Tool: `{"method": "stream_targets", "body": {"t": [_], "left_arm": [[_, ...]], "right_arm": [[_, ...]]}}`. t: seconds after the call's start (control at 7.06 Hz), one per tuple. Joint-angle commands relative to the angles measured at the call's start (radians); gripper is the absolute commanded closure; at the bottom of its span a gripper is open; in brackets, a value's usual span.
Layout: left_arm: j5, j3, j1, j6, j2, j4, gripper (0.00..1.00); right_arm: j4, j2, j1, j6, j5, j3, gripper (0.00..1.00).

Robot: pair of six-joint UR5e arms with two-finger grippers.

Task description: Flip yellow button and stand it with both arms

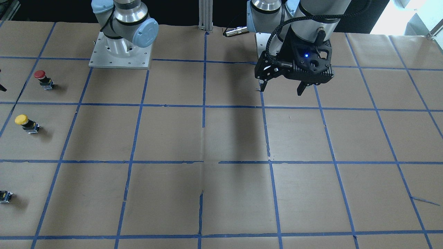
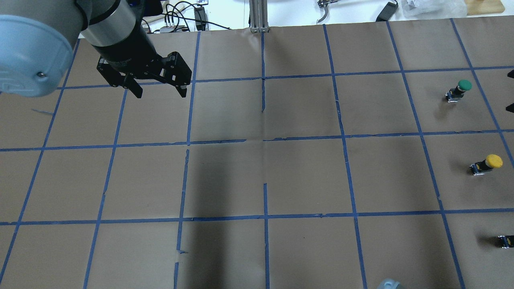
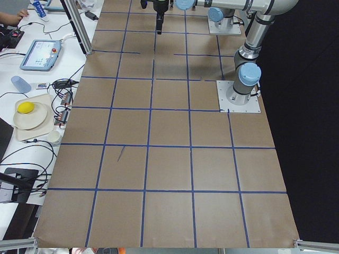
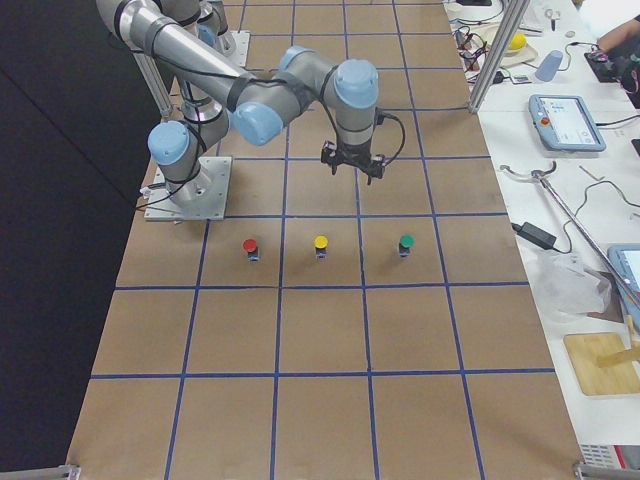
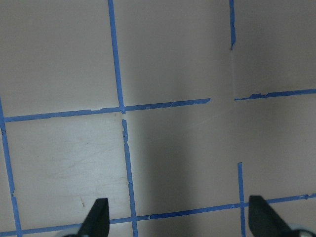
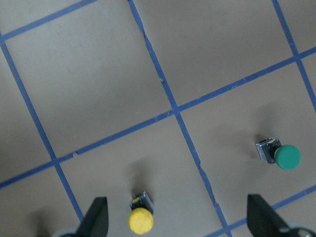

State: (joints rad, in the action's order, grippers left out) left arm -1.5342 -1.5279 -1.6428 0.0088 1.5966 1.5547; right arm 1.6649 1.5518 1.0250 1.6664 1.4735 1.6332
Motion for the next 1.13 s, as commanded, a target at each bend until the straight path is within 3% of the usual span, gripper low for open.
{"method": "stream_targets", "body": {"t": [0.0, 0.14, 0.28, 0.71, 0.85, 0.99], "left_arm": [[-0.038, 0.008, 0.009, 0.083, 0.003, 0.027, 0.00], [-0.034, 0.009, 0.011, 0.082, 0.003, 0.030, 0.00], [-0.031, 0.011, 0.012, 0.074, 0.003, 0.030, 0.00], [-0.029, 0.008, 0.018, 0.072, 0.008, 0.028, 0.00], [-0.029, 0.008, 0.018, 0.071, 0.006, 0.030, 0.00], [-0.030, 0.011, 0.017, 0.066, 0.006, 0.033, 0.00]], "right_arm": [[-0.060, 0.098, 0.273, -0.478, 0.030, -0.021, 0.00], [-0.059, 0.100, 0.409, -0.648, 0.115, -0.024, 0.00], [-0.060, 0.099, 0.484, -0.850, 0.125, -0.035, 0.00], [-0.155, 0.111, 0.567, -1.409, 0.101, -0.052, 0.00], [-0.209, 0.109, 0.567, -1.574, 0.020, -0.070, 0.00], [-0.227, 0.103, 0.569, -1.656, 0.021, -0.090, 0.00]]}}
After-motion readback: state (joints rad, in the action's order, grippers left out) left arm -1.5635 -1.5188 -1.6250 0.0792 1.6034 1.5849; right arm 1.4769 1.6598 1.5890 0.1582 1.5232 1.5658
